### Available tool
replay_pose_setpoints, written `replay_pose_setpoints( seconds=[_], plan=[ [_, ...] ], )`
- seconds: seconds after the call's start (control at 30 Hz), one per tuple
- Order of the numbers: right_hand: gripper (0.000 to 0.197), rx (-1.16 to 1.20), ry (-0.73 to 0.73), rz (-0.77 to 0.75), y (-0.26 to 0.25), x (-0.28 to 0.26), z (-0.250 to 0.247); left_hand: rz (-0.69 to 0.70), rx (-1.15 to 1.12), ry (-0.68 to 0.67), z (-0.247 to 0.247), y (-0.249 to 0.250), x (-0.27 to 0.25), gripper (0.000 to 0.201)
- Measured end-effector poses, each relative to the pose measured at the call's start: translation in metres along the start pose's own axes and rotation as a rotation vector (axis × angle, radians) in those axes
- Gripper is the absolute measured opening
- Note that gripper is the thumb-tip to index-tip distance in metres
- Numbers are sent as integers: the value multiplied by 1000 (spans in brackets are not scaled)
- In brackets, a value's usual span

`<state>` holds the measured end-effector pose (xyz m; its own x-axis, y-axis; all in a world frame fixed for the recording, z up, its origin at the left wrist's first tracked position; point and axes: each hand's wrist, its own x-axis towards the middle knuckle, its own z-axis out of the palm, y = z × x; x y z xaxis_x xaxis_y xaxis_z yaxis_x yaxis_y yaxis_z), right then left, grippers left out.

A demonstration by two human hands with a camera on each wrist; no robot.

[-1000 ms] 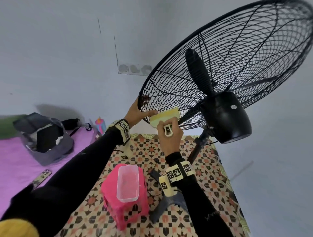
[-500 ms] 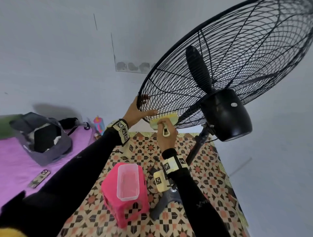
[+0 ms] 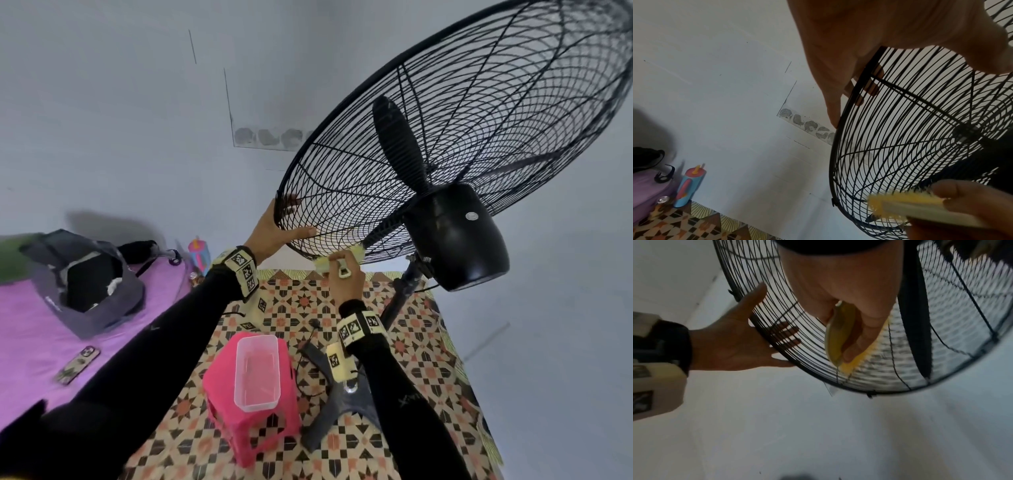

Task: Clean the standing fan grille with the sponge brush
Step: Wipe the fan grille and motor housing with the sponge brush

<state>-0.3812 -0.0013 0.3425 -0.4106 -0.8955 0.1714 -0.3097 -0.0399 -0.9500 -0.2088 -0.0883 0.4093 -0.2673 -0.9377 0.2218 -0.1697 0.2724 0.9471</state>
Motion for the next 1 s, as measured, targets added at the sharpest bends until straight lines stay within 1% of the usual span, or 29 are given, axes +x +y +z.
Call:
replay_pose_setpoints(
  seconds=[0.03,0.07,0.17,0.2,0.23,0.3,0.4,0.43,0.5,0.6,0.63,0.67,0.7,0.77,0.83,0.87,0.93,0.97,1.0],
  plan=[
    [16,21,13,-10,-1,-1,0,12,7,5,-2,0,0,104],
    [16,10,20,-74,-10,-7,-1,18,17,3,-4,0,0,101],
    [17,-14,81,-364,-43,-29,-11,35,51,-3,-2,-4,-1,100],
    [18,3,102,-413,-50,-31,-15,43,62,-2,-2,-5,-1,100],
    [19,9,125,-429,-49,-27,-16,47,66,0,-2,-5,0,101],
    [18,-36,144,-390,-41,-14,-16,50,72,10,-2,-6,1,105],
    [15,-76,114,-164,-18,5,-16,29,87,2,-2,-6,3,110],
    [16,-79,117,-149,-12,8,-18,30,92,-1,-2,-7,3,111],
    [17,-85,128,-208,-15,5,-18,45,102,2,-3,-8,3,109],
    [11,-17,176,-303,-32,-7,-21,36,98,-1,-2,-8,1,109],
    [11,15,206,-311,-36,-8,-22,37,100,-2,-2,-8,1,110],
    [15,54,215,-301,-39,-9,-23,44,102,-3,-3,-7,0,111],
    [25,96,215,-274,-39,-10,-24,52,104,-6,-3,-7,0,111],
    [50,163,185,-208,-36,-15,-29,58,102,-10,-3,-6,0,112],
    [68,209,170,-89,-25,-20,-33,53,99,-16,-3,-6,0,113],
    [71,278,180,25,-20,-21,-34,52,102,-15,-4,-7,0,113],
    [69,526,265,304,-14,-18,-37,49,102,-12,-4,-9,1,115],
    [66,649,329,403,-12,-15,-38,50,99,-10,-4,-10,1,116],
    [64,736,402,455,-12,-12,-39,54,97,-7,-3,-10,1,116]
  ],
)
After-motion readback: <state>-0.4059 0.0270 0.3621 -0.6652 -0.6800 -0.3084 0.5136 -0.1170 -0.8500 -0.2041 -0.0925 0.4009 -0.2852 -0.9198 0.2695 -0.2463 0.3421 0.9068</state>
